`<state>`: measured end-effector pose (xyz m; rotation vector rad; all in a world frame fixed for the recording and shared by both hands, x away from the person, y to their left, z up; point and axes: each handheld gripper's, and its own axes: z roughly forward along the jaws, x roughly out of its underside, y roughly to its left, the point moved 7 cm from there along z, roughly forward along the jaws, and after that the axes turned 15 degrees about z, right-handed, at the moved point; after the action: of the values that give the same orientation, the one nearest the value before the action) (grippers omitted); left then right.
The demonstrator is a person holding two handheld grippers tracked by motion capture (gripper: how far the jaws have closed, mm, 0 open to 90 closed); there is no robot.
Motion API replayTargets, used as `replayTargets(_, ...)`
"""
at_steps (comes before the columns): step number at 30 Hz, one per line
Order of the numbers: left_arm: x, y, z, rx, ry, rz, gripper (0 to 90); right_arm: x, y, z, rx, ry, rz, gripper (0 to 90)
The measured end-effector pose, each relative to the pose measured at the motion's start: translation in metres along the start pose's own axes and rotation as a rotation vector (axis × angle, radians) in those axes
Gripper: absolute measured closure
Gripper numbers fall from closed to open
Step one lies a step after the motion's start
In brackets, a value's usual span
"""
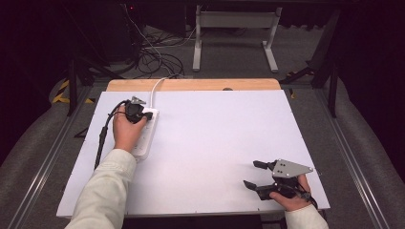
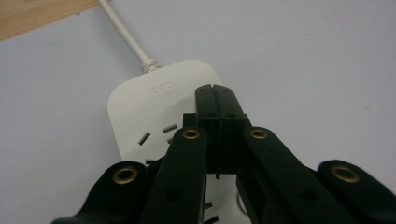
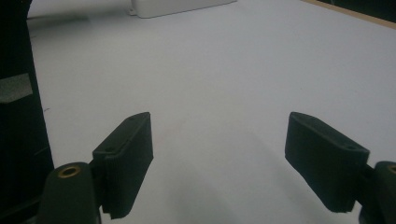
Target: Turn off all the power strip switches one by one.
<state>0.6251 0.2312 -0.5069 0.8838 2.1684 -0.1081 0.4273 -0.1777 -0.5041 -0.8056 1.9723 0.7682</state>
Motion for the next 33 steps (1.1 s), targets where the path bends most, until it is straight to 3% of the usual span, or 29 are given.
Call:
replayTargets(6, -0.0016, -0.0025, 0.0006, -0.020, 0.024, -0.004, 90.0, 0.0001, 0.0001, -0.0005, 0.000, 0.002, 0.000, 24.2)
replayTargets(8, -0.0022, -0.0017, 0.0003, -0.036, 0.039, 0.025, 90.0, 0.0001, 0.0001, -0.0005, 0.000, 0.002, 0.001, 24.2)
replayTargets(12, -0.0015, -0.0021, 0.0006, -0.018, 0.024, -0.006, 90.0, 0.0001, 0.0003, -0.0008, -0.002, 0.001, 0.001, 24.2)
replayTargets(15, -0.0024, -0.0031, 0.0008, -0.034, 0.036, 0.018, 90.0, 0.0004, -0.0006, -0.0008, 0.000, 0.001, 0.001, 24.2)
replayTargets(27, -0.0035, -0.0046, 0.0007, -0.048, 0.059, -0.008, 90.0, 0.0006, -0.0005, -0.0008, 0.003, 0.003, -0.002, 24.2)
replayTargets(31, -0.0054, -0.0063, 0.0018, -0.085, 0.099, 0.047, 90.0, 0.0005, 0.0001, -0.0009, 0.000, 0.003, -0.002, 24.2)
replayTargets(33, -0.0048, -0.0068, 0.0016, -0.077, 0.096, 0.027, 90.0, 0.0004, -0.0001, -0.0011, 0.001, 0.002, -0.002, 24.2)
